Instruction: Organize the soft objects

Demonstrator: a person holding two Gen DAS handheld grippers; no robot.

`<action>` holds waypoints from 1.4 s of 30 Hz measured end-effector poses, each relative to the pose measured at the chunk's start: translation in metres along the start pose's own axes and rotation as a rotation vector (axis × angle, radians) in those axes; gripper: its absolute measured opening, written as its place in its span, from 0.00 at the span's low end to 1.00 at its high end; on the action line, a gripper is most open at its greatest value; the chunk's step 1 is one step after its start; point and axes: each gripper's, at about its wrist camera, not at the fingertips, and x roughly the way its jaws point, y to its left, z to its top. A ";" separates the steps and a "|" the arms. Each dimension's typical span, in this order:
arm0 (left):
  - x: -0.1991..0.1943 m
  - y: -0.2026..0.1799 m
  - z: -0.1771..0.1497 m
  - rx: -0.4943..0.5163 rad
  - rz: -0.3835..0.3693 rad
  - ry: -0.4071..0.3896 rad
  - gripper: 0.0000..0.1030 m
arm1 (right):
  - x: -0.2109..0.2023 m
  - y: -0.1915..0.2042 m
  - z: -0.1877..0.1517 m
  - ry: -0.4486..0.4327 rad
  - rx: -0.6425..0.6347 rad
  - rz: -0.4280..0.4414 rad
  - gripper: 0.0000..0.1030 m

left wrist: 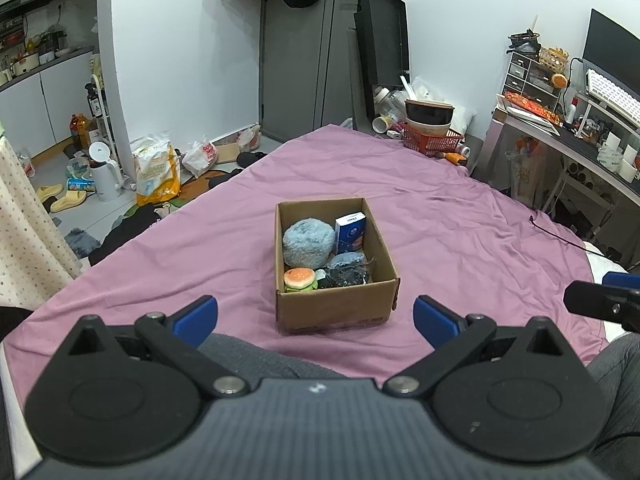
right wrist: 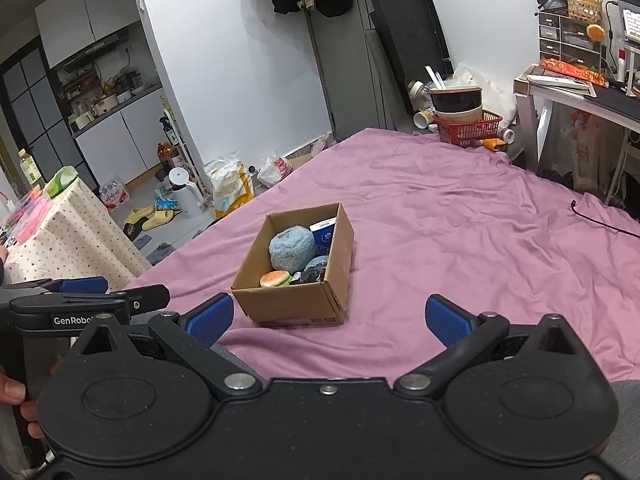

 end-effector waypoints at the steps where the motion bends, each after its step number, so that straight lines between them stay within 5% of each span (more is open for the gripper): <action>1: 0.000 0.000 0.000 0.000 0.000 0.000 1.00 | 0.000 0.000 0.000 -0.001 0.000 0.000 1.00; 42: 0.002 -0.004 0.003 0.004 0.006 0.002 1.00 | 0.002 0.007 0.002 -0.002 -0.013 -0.012 1.00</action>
